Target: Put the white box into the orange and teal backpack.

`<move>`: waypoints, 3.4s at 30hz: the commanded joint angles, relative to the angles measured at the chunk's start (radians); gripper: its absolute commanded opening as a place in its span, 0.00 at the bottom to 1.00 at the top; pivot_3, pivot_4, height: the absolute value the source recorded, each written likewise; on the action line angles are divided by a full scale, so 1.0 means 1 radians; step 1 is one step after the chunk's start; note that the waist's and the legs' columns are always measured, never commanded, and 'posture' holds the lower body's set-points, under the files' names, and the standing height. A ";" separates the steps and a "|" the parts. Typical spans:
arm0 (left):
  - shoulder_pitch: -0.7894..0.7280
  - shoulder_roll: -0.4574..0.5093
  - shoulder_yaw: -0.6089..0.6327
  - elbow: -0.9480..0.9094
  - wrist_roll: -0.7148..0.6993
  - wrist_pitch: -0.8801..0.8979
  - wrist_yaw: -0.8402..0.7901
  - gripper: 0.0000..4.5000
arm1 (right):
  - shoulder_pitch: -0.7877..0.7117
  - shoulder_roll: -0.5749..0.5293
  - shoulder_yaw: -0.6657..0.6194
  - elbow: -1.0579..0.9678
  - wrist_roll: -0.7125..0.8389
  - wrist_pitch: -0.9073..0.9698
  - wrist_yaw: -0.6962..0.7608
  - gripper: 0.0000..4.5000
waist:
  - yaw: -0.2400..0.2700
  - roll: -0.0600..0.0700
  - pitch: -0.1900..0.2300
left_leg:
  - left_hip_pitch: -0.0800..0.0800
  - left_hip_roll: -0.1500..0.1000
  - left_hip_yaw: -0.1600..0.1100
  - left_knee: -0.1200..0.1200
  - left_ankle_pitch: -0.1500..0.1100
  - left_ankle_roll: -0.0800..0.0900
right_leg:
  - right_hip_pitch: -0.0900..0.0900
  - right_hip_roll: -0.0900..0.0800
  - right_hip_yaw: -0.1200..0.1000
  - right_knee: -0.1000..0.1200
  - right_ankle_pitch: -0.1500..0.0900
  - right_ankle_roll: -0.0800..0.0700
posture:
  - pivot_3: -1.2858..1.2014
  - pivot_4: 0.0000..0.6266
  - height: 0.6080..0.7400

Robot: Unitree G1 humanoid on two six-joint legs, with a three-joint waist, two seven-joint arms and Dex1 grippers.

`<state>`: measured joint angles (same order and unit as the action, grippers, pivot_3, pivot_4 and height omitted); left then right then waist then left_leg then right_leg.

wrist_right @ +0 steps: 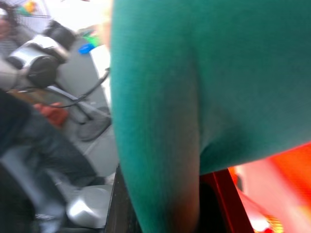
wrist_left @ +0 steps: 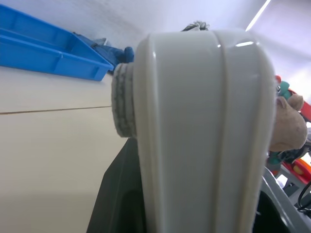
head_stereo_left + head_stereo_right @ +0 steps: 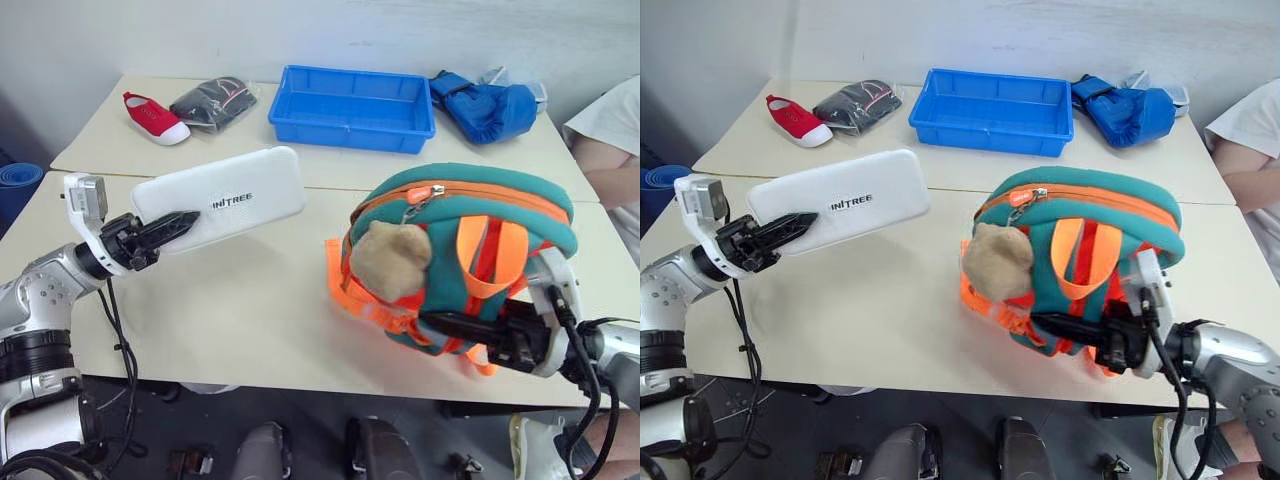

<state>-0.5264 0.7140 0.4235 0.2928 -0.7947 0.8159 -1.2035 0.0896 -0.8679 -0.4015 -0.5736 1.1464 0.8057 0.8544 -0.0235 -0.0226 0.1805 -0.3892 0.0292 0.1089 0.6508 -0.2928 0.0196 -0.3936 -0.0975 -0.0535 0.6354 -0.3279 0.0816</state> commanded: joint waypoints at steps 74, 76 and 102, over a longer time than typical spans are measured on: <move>-0.375 -0.292 -0.496 -0.175 0.266 -0.616 -0.304 0.89 | -0.106 0.048 0.035 0.053 -0.144 -0.019 -0.045 0.00 | 0.025 -0.001 0.002 | -0.015 -0.001 -0.010 0.016 0.000 0.004 | 0.000 0.001 -0.011 0.001 0.003 0.005 | 0.52 0.24 1.00; -0.343 -0.301 -0.503 -0.229 0.267 -0.628 -0.278 0.89 | -0.115 0.044 0.045 0.060 -0.147 -0.018 -0.039 0.00 | 0.025 -0.001 0.002 | -0.015 -0.001 -0.010 0.016 0.001 0.004 | 0.000 0.001 -0.011 0.002 0.003 0.005 | 0.52 0.24 1.00; -0.295 -0.477 -0.579 -0.150 0.405 -0.892 -0.090 0.41 | -0.107 0.061 0.058 0.040 -0.145 -0.027 -0.061 0.00 | 0.026 -0.001 0.002 | -0.014 -0.001 -0.010 0.017 0.001 0.004 | 0.001 0.001 -0.011 0.001 0.003 0.005 | 0.52 0.24 1.00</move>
<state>-0.8132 0.2319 -0.1773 0.1582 -0.3620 -0.0849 -1.3013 -0.0265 -0.8129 -0.3268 -0.5077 0.9918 0.7844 0.7977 0.0026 -0.0239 0.1829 -0.4031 0.0278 0.0986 0.6678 -0.2916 0.0237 -0.3928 -0.0965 -0.0648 0.6366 -0.3249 0.0870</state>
